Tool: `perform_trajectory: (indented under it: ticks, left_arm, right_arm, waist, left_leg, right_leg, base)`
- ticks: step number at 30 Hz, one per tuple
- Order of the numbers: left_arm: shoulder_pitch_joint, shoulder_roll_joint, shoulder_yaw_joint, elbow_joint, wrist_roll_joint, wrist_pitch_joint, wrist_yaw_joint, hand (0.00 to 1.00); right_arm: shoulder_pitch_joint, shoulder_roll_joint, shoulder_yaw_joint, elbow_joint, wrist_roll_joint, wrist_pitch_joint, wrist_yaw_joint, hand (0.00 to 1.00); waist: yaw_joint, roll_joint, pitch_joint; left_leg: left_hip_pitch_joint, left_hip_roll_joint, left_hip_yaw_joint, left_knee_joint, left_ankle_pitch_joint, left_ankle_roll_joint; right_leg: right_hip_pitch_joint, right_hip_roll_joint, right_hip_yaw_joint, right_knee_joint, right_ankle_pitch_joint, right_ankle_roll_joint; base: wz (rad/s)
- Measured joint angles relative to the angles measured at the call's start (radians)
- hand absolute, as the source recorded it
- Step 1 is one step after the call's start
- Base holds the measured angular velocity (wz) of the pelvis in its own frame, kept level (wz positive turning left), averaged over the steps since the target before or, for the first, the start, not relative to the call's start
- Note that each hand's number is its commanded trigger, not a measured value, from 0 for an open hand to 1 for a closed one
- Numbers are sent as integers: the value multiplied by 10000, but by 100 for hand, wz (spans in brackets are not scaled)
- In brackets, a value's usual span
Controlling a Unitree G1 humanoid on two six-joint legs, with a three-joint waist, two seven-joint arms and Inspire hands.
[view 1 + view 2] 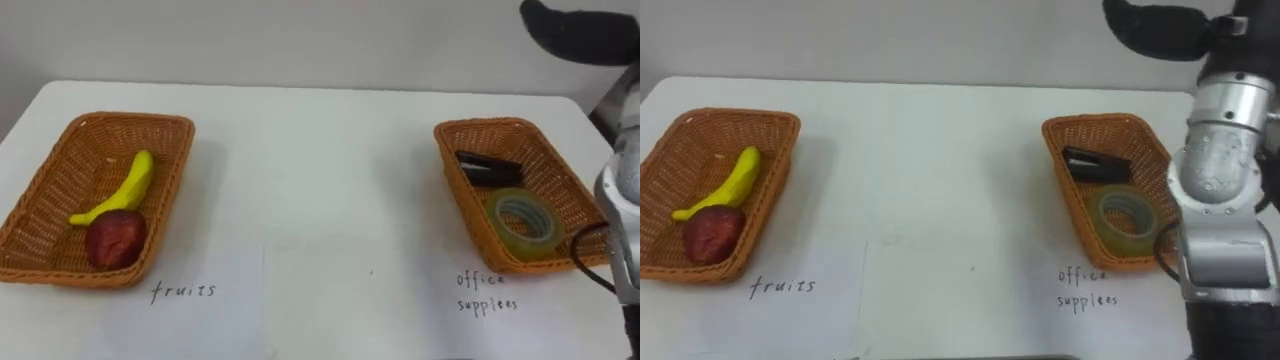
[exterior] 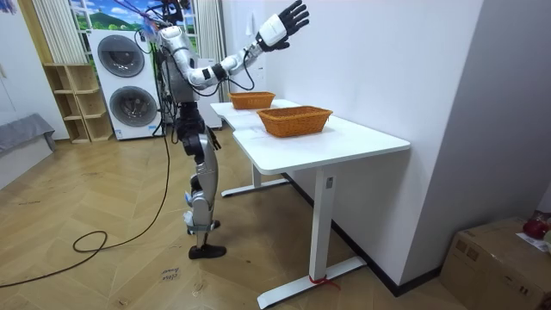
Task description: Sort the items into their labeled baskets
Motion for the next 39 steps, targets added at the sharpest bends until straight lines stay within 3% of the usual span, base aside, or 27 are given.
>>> perform_trajectory:
  ticks: [8, 13, 18, 21, 26, 28, 32, 34, 39]
  left_arm:
    - [224, 4, -3, 122, -6, -228, 387, 0]
    - [282, 14, 9, 69, -25, -348, 637, 0]
    - [542, 13, 104, -99, -1, -362, 648, 0]
    - [554, 4, 160, -94, 6, -320, 756, 0]
    - [571, -33, 155, -94, -8, -298, 995, 0]
    - [554, -58, 111, -95, -66, -299, 1108, 0]
    - [614, -65, -37, -91, -411, -299, 1151, 0]
    - [603, -68, -78, -92, -663, -324, 1173, 0]
    - [723, -102, -73, -83, -797, -378, 1254, 0]
  right_arm:
    - [1282, -19, -1294, 0, 2205, -110, -1133, 0]
    - [2167, -21, -2042, -18, 3659, -310, -2202, 0]
    - [2836, 25, -2617, 45, 3886, -456, -2815, 0]
    - [3362, 283, -2593, 219, 4372, -586, -3204, 0]
    - [3673, 1206, -2523, 2078, 5227, -773, -3661, 0]
    - [3982, 1516, -2223, 2823, 5668, -773, -3895, 0]
    - [4402, 1777, -1973, 3880, 6270, -787, -4131, 0]
    - [4533, 1921, -1639, 4459, 6552, -792, -4322, 0]
    - [4552, 2066, -1394, 5933, 6502, -1013, -4797, 0]
  waist:
    - [-648, -65, 49]
    - [-751, 51, 88]
    - [-902, 158, 69]
    - [-903, 223, 77]
    - [-896, 268, 74]
    - [-919, 412, 61]
    - [-916, 591, 7]
    - [-929, 709, 41]
    - [-891, 722, 52]
  left_leg:
    - [96, 75, 184, -17, -75, -64]
    - [103, 84, 381, -4, -136, -51]
    - [140, 78, 418, -11, -178, -47]
    - [115, 84, 437, -36, -187, -55]
    - [134, 111, 509, -46, -228, -53]
    - [133, 112, 544, -49, -246, -44]
    - [139, 110, 509, -52, -265, -41]
    - [139, 105, 481, -44, -266, -41]
    - [208, 72, 438, 11, -269, -45]
  right_leg:
    - [9, 110, 267, -16, 7, -15]
    - [-25, 112, 367, -31, -5, -22]
    - [16, 142, 443, -191, -25, -4]
    - [18, 164, 515, -181, -31, -7]
    - [7, 179, 557, -172, -29, -10]
    - [-4, 174, 553, -161, -29, -9]
    - [27, 171, 536, -153, -34, -2]
    - [8, 165, 541, -124, -44, -7]
    - [131, 160, 622, -159, -133, 7]
  base:
    - [-10]
    - [-9]
    - [-2]
    - [-3]
    - [-3]
    - [-3]
    - [0]
    - [0]
    - [3]
